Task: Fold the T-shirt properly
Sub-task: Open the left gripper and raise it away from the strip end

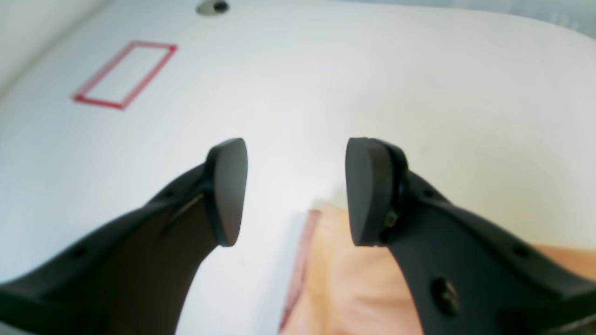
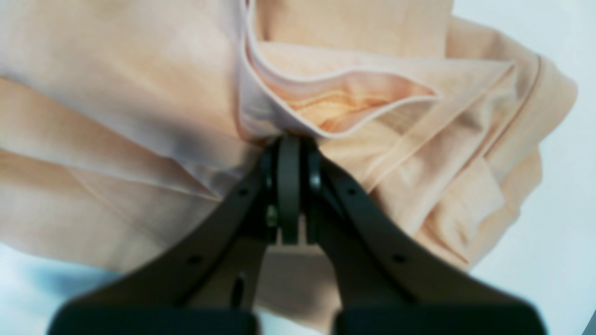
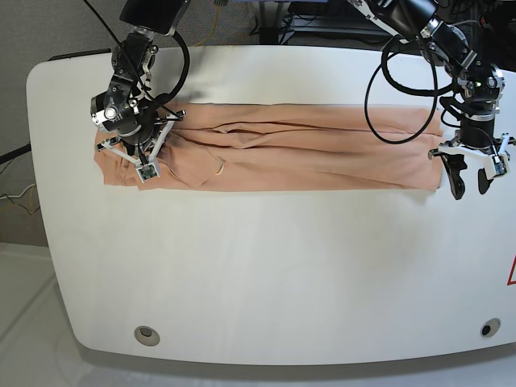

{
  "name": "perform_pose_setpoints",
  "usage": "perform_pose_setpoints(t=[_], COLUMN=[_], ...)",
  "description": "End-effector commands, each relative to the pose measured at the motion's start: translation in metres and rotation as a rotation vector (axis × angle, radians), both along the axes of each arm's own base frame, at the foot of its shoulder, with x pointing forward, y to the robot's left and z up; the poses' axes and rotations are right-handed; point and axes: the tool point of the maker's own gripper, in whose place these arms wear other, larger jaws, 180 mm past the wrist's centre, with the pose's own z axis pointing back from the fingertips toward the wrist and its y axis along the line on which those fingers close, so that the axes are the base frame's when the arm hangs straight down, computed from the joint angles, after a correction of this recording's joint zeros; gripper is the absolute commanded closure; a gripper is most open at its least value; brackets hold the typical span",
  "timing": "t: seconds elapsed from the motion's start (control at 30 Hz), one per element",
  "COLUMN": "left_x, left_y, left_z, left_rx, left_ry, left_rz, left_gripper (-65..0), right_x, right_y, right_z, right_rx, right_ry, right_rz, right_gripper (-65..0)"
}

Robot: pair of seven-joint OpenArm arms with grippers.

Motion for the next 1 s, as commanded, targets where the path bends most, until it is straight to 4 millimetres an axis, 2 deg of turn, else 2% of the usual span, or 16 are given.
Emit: perform_pose_setpoints(t=[0.0, 0.27, 0.37, 0.63, 0.97], left_x=[0.0, -0.02, -0.026, -0.029, -0.031], left_y=[0.009, 0.035, 0.039, 0.045, 0.057], left_z=[0.018, -0.005, -0.012, -0.015, -0.052], left_rx=[-0.012, -0.072, -0.085, -0.101, -0.189], left_ry=[-0.06, 0.115, 0.169, 0.205, 0.276], left_rz=[0.023, 0.062, 0.066, 0.053, 0.043], left_gripper=[-30.6, -30.6, -30.6, -30.7, -30.7], right_x=[-0.004, -0.004, -0.004, -0.004, -0.005], right_y=[-0.006, -0.006, -0.006, -0.006, -0.006], right_z=[-0.001, -0.001, -0.001, -0.001, -0.002], right_rx=[-0.03, -0.03, -0.03, -0.03, -0.03], right_ry=[0.029, 0.029, 0.029, 0.029, 0.032], right_rz=[-0.001, -0.001, -0.001, -0.001, -0.001], right_gripper=[-2.4, -2.4, -2.4, -2.4, -2.4])
